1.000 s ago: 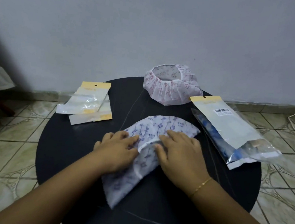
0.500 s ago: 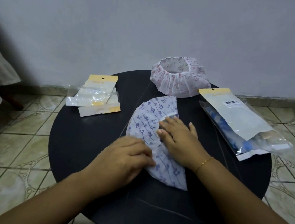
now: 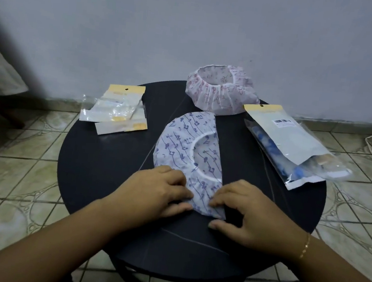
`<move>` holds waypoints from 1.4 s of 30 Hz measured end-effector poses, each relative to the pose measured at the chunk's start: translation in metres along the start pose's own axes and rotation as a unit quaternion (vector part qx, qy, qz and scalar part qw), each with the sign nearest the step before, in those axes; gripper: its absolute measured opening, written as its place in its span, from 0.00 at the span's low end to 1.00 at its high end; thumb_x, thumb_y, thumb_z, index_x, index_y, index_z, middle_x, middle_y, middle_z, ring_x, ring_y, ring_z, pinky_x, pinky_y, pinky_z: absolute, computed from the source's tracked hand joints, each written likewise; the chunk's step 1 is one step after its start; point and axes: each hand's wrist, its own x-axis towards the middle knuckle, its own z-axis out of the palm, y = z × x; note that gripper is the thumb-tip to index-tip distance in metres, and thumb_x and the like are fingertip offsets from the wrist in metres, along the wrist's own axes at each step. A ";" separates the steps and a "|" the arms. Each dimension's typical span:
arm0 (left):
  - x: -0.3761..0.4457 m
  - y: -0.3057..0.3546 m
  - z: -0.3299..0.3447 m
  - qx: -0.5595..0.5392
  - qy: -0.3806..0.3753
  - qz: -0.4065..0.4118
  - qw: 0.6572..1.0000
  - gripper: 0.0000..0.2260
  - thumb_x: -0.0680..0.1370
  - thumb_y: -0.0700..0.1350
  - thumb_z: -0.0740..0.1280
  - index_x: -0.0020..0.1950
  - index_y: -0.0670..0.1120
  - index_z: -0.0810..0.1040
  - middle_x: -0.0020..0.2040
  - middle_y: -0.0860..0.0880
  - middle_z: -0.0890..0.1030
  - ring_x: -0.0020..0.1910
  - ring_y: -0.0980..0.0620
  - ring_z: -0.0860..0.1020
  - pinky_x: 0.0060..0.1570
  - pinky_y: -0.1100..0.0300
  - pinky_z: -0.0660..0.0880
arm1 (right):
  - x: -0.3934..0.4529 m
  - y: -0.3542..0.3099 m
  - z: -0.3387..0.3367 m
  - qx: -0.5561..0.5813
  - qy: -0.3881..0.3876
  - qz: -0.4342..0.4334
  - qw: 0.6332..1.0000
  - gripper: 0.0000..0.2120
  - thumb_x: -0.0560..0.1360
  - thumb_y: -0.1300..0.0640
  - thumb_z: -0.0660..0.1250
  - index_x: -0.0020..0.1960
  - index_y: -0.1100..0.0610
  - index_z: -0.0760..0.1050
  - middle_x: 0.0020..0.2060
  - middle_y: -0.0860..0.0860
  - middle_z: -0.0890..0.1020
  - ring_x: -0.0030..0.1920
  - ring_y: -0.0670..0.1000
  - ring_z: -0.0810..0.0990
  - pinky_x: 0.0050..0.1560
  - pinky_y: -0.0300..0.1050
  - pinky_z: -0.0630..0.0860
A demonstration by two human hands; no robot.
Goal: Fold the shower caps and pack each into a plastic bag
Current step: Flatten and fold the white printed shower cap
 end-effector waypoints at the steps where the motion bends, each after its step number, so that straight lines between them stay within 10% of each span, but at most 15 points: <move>1: 0.001 0.001 0.002 0.010 0.010 0.001 1.000 0.14 0.78 0.57 0.60 0.47 0.54 0.83 0.43 0.55 0.79 0.39 0.55 0.78 0.34 0.65 0.74 | -0.001 0.000 0.001 -0.007 0.007 -0.003 1.000 0.20 0.68 0.36 0.63 0.53 0.47 0.78 0.47 0.42 0.78 0.51 0.45 0.75 0.52 0.48 0.75; 12: 0.007 0.006 0.002 -0.057 0.036 -0.134 0.989 0.21 0.70 0.70 0.57 0.49 0.56 0.76 0.38 0.64 0.70 0.40 0.66 0.67 0.38 0.74 0.64 | 0.015 -0.005 0.001 0.137 0.101 0.144 0.975 0.09 0.75 0.52 0.67 0.54 0.50 0.80 0.43 0.46 0.81 0.45 0.43 0.78 0.47 0.33 0.73; 23: 0.026 0.004 0.001 -0.229 -0.025 -0.318 0.920 0.13 0.71 0.63 0.66 0.36 0.55 0.78 0.35 0.57 0.80 0.38 0.63 0.75 0.35 0.67 0.69 | 0.035 0.001 -0.001 0.296 0.112 0.250 0.915 0.04 0.70 0.56 0.73 0.39 0.52 0.79 0.25 0.47 0.79 0.29 0.41 0.75 0.35 0.35 0.73; 29: 0.033 -0.001 0.001 -0.219 -0.066 -0.308 0.924 0.15 0.74 0.61 0.66 0.35 0.52 0.77 0.38 0.55 0.78 0.38 0.59 0.75 0.40 0.62 0.71 | 0.033 0.007 0.007 0.136 0.142 0.208 0.958 0.08 0.72 0.52 0.71 0.50 0.48 0.77 0.42 0.42 0.73 0.38 0.40 0.73 0.39 0.25 0.66; 35: 0.031 0.001 0.004 -0.083 -0.002 -0.221 0.972 0.12 0.73 0.64 0.62 0.42 0.57 0.73 0.43 0.58 0.76 0.37 0.61 0.74 0.37 0.64 0.71 | 0.024 0.007 0.019 -0.117 0.190 0.028 0.974 0.11 0.72 0.52 0.60 0.43 0.51 0.81 0.42 0.45 0.79 0.43 0.49 0.74 0.41 0.42 0.68; 42: 0.028 -0.003 0.005 -0.063 0.003 -0.062 0.996 0.19 0.73 0.67 0.58 0.45 0.57 0.82 0.43 0.59 0.77 0.36 0.61 0.77 0.31 0.72 0.66 | 0.021 0.008 0.013 -0.126 0.141 0.066 0.980 0.18 0.72 0.45 0.55 0.48 0.47 0.82 0.44 0.39 0.81 0.48 0.43 0.69 0.43 0.41 0.64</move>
